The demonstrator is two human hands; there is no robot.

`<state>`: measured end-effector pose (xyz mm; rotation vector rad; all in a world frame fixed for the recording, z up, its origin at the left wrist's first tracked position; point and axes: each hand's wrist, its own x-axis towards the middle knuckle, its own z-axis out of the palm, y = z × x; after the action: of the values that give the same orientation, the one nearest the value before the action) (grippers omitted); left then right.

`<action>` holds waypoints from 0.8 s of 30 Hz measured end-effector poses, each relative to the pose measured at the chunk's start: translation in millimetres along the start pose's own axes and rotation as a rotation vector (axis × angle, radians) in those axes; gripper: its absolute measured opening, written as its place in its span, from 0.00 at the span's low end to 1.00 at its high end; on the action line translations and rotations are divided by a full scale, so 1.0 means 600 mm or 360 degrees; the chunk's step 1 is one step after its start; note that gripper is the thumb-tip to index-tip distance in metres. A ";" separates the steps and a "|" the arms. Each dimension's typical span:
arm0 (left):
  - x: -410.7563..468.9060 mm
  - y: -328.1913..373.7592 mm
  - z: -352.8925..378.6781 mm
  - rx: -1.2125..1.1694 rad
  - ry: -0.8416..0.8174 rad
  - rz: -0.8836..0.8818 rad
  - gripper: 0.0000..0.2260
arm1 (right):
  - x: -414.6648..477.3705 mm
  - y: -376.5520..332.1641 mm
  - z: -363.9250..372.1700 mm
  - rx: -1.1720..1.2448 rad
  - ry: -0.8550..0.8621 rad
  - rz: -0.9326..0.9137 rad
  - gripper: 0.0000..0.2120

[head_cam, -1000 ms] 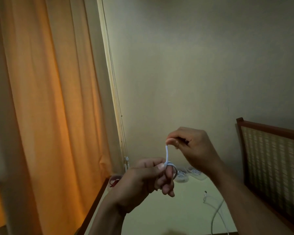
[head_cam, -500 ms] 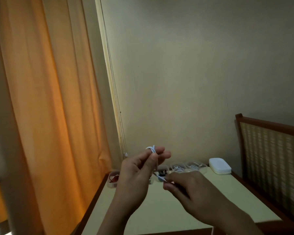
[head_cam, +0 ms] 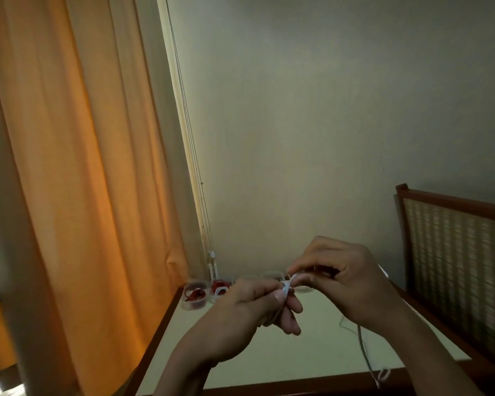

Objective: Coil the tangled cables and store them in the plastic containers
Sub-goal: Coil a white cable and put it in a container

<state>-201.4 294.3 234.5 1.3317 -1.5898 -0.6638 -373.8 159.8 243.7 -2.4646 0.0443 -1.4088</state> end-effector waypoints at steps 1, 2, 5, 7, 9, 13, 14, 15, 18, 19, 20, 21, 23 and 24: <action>0.000 -0.003 -0.003 -0.0056 -0.0054 -0.0028 0.16 | 0.001 0.001 0.004 0.0056 0.0006 0.0024 0.03; 0.000 -0.004 -0.006 -0.0118 -0.0122 -0.0053 0.16 | 0.002 0.002 0.007 0.0123 0.0015 0.0050 0.03; 0.001 -0.003 -0.007 -0.0448 -0.0361 -0.0056 0.14 | 0.003 0.010 0.016 0.0361 0.0097 0.0203 0.05; 0.002 -0.001 -0.003 -0.0710 -0.0395 -0.0014 0.14 | 0.005 0.019 0.021 0.0459 0.0108 0.0319 0.05; 0.007 -0.001 -0.002 -0.0873 -0.0321 0.0033 0.14 | 0.003 0.022 0.032 0.0485 0.0072 0.0380 0.05; 0.017 -0.002 0.006 -0.1138 -0.0099 0.0137 0.16 | -0.011 0.019 0.054 0.0499 -0.0080 0.0492 0.11; 0.019 0.000 0.010 -0.1198 -0.0030 0.0176 0.16 | -0.014 0.016 0.057 0.0468 -0.0112 0.0504 0.09; 0.020 0.002 0.016 -0.1235 0.0047 0.0210 0.17 | -0.016 0.018 0.060 0.0416 -0.0136 0.0506 0.09; 0.023 0.009 0.030 -0.1359 0.0278 0.0222 0.15 | -0.018 0.015 0.064 0.0094 -0.0172 0.0493 0.14; 0.024 0.010 0.035 -0.1406 0.0325 0.0232 0.15 | -0.018 0.016 0.062 0.0031 -0.0174 0.0507 0.12; 0.026 0.011 0.041 -0.1450 0.0353 0.0257 0.15 | -0.017 0.014 0.059 -0.0041 -0.0196 0.0522 0.12; 0.027 0.011 0.047 -0.1467 0.0379 0.0295 0.17 | -0.014 0.011 0.056 -0.0101 -0.0223 0.0531 0.13; 0.030 0.011 0.054 -0.1389 0.0459 0.0362 0.17 | -0.008 0.007 0.048 -0.0184 -0.0327 0.0558 0.15; 0.031 0.012 0.054 -0.1286 0.0524 0.0384 0.15 | -0.007 0.005 0.045 -0.0163 -0.0389 0.0560 0.15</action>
<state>-233.1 273.7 232.6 0.5958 -1.0130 -0.7726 -352.9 164.0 226.5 -2.5331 0.4815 -0.9766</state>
